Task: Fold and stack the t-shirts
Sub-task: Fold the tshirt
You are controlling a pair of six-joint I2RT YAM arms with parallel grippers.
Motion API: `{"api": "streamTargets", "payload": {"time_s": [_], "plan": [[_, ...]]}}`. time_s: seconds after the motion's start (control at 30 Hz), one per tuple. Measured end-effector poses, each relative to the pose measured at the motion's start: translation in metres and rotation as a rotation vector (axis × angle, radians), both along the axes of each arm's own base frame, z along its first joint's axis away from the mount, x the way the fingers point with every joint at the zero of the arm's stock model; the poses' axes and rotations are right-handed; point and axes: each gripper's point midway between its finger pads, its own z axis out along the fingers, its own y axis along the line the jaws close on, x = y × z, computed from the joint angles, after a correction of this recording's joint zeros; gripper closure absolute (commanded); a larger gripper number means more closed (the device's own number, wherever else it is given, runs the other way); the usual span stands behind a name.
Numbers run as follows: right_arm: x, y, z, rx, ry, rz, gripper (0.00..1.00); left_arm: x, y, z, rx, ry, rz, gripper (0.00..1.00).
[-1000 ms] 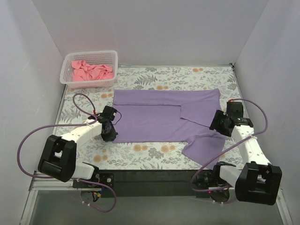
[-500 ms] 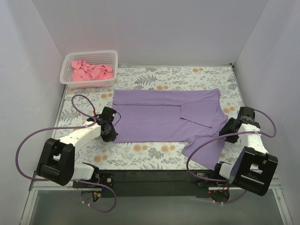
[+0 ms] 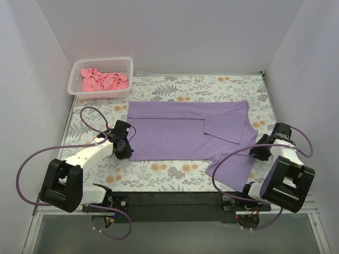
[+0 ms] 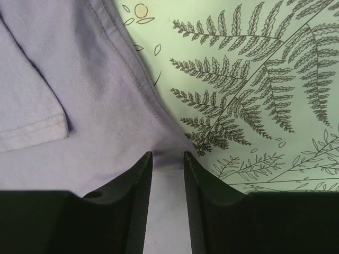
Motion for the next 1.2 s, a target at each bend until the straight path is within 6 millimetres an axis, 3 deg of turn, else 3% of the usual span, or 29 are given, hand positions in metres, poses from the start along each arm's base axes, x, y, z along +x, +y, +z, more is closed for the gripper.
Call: {"api": "streamTargets", "payload": {"time_s": [0.27, 0.6, 1.0, 1.1, 1.2], "plan": [[-0.001, -0.006, 0.001, 0.018, -0.015, -0.05, 0.64, 0.002, -0.002, 0.0, -0.006, -0.006, -0.005, 1.0], [-0.006, -0.026, 0.02, -0.111, -0.053, -0.101, 0.62, 0.003, -0.003, 0.002, -0.011, -0.014, -0.006, 1.0], [-0.007, -0.013, 0.0, -0.037, -0.025, -0.047, 0.61, 0.003, -0.003, 0.003, -0.014, -0.02, -0.007, 1.0], [-0.003, -0.013, 0.0, -0.036, -0.04, -0.04, 0.66, 0.003, -0.003, 0.003, -0.014, -0.019, -0.007, 1.0], [-0.003, -0.015, -0.002, -0.046, -0.043, -0.039, 0.9, 0.002, -0.002, 0.002, -0.012, -0.018, -0.006, 1.0]]}}
